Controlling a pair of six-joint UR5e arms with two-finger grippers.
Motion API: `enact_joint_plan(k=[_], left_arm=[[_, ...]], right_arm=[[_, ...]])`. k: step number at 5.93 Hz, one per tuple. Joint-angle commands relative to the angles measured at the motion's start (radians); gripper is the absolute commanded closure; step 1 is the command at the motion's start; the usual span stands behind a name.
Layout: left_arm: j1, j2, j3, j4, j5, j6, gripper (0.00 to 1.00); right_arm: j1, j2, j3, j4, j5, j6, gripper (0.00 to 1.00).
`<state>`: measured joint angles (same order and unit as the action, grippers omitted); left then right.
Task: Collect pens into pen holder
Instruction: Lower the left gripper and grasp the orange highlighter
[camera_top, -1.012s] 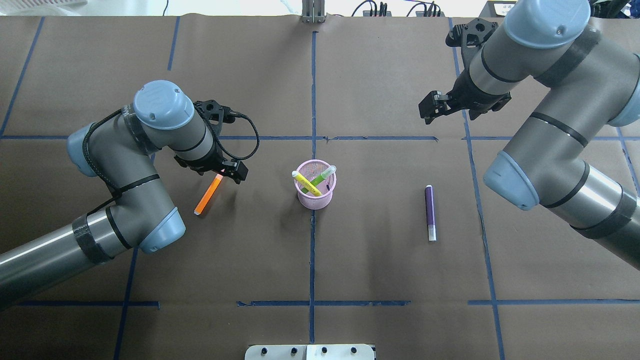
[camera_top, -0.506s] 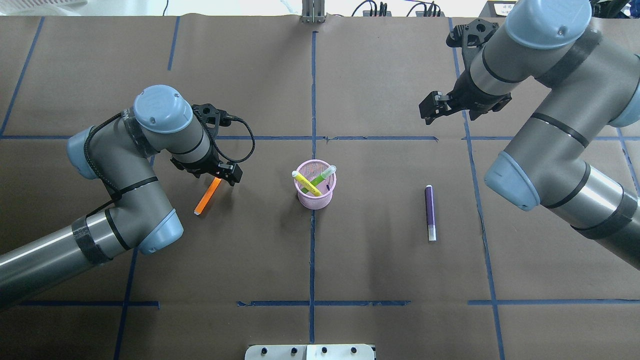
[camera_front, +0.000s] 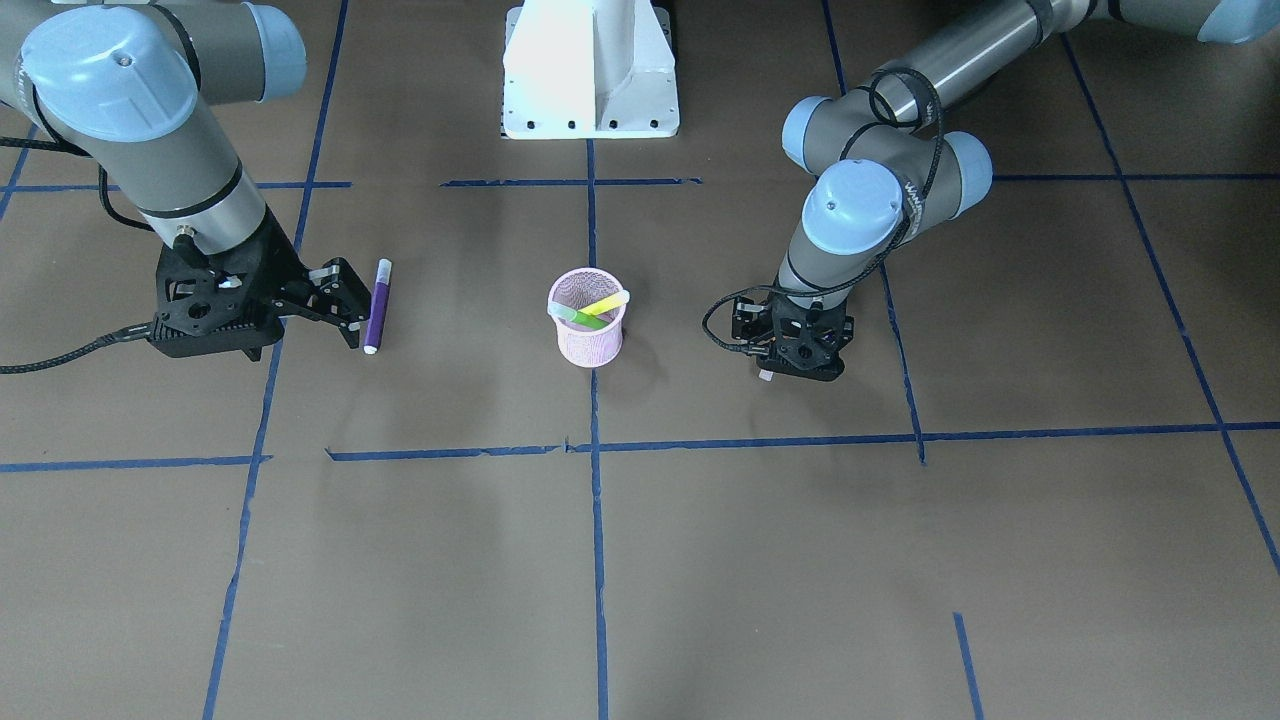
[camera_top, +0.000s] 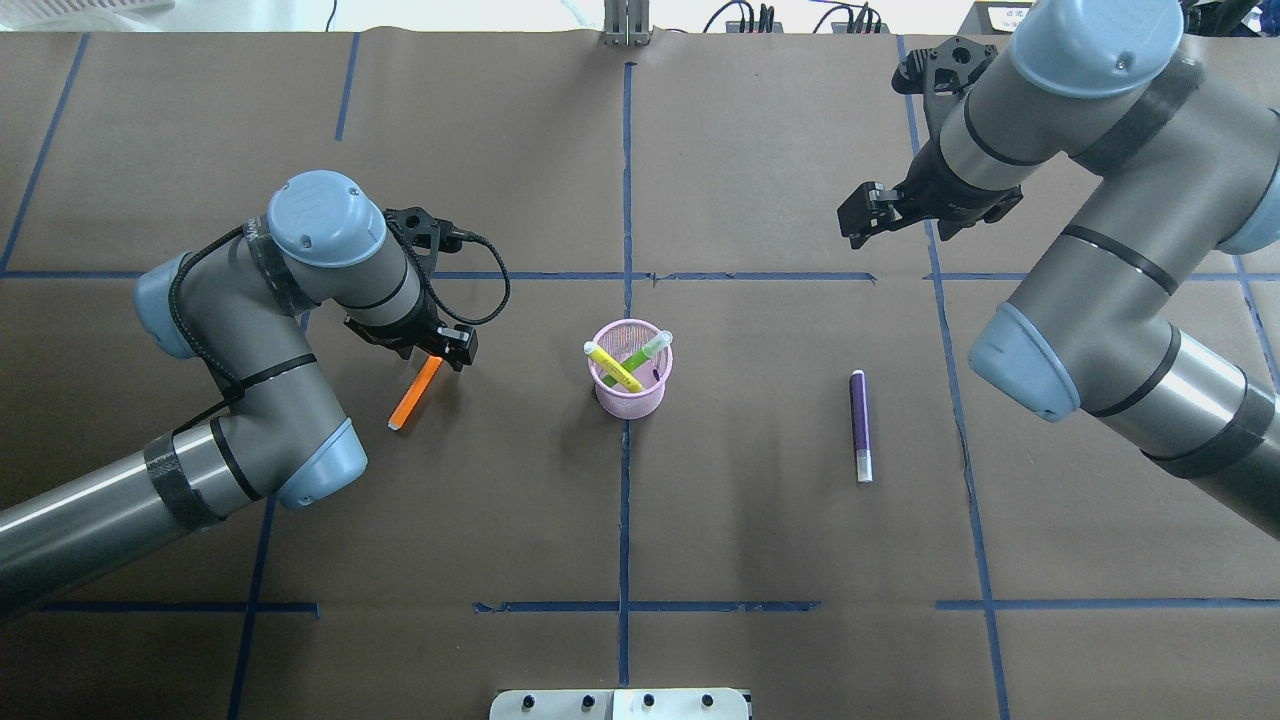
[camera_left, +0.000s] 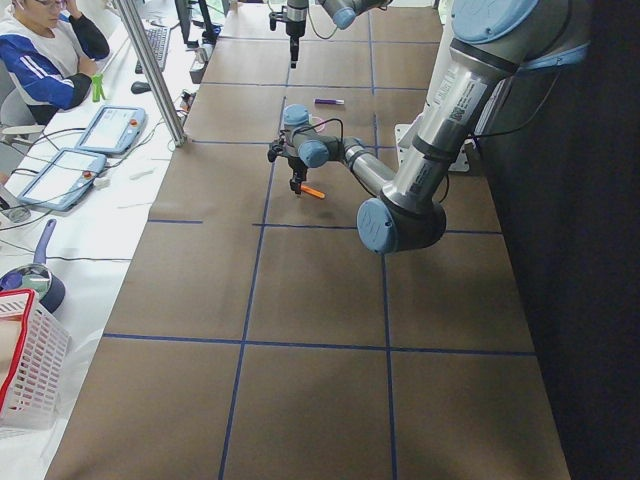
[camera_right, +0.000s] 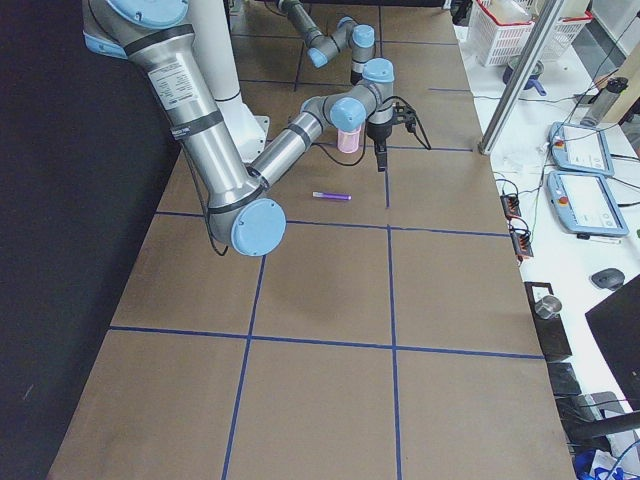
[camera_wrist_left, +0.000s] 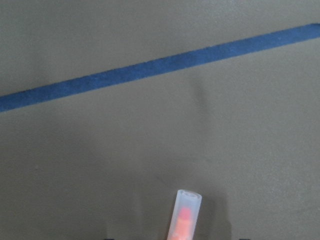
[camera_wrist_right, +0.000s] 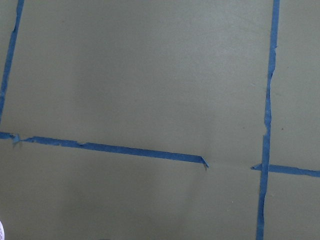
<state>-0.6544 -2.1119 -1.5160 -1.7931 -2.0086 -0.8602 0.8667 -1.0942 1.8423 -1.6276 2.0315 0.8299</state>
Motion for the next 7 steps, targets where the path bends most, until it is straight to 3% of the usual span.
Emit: enact_joint_plan(k=[1, 2, 4, 5, 7], left_arm=[[0.001, 0.001, 0.0, 0.0, 0.002, 0.0, 0.39], [0.001, 0.001, 0.0, 0.0, 0.002, 0.0, 0.48], [0.001, 0.001, -0.003, 0.0, 0.016, 0.003, 0.89], [0.001, 0.001, -0.007, 0.001, 0.018, 0.004, 0.98], [-0.037, 0.004, -0.08, 0.004, 0.018, 0.004, 1.0]], right_arm=[[0.003, 0.0, 0.0, 0.0, 0.001, -0.001, 0.0], [0.006, 0.0, 0.0, 0.0, 0.001, -0.002, 0.0], [0.008, 0.0, -0.002, 0.0, 0.001, -0.002, 0.0], [0.008, 0.0, -0.002, 0.0, 0.001, -0.002, 0.0], [0.014, -0.001, -0.005, -0.003, 0.022, -0.001, 0.0]])
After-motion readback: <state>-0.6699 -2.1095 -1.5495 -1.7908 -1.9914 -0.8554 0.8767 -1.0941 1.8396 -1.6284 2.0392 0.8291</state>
